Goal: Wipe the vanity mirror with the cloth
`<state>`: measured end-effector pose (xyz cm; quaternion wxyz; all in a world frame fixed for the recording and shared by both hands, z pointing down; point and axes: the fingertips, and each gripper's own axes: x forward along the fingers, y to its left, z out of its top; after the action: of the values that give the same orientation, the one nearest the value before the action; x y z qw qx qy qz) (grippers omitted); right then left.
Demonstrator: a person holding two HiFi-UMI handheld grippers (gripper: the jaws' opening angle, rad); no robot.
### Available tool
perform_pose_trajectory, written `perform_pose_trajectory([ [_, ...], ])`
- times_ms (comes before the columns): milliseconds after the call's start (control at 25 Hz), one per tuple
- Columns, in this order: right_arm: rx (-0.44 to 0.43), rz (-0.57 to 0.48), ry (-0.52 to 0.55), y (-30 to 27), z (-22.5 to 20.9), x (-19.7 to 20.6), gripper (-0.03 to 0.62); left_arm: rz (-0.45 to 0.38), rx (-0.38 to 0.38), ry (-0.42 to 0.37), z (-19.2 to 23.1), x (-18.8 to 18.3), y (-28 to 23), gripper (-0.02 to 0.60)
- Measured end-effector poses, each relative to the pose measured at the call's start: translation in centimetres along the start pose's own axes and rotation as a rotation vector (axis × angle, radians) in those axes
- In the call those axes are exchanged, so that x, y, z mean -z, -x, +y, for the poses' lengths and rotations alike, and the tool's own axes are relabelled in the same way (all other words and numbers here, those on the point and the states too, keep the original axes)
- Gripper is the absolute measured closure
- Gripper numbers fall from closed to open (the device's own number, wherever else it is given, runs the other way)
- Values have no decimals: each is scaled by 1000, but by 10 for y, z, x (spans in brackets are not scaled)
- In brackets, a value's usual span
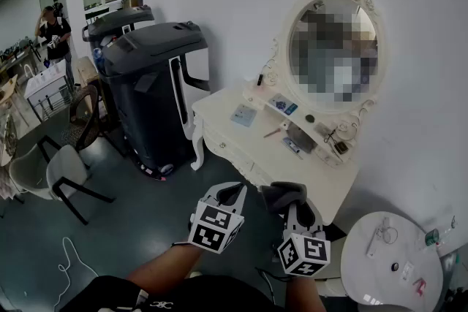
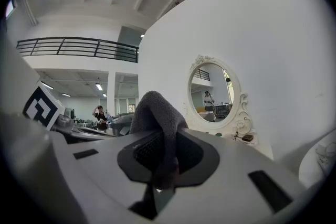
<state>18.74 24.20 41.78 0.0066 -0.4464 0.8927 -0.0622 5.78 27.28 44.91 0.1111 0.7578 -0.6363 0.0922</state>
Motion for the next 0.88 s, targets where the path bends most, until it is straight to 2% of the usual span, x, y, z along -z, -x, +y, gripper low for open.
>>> perform_pose_trajectory([
  [440,29,-7,-8,-4,16,1,553,-15,28,-1,18,0,6,575],
  [880,69,2,25,-13,51,9,553,-19,70,20,56,13,17,575],
])
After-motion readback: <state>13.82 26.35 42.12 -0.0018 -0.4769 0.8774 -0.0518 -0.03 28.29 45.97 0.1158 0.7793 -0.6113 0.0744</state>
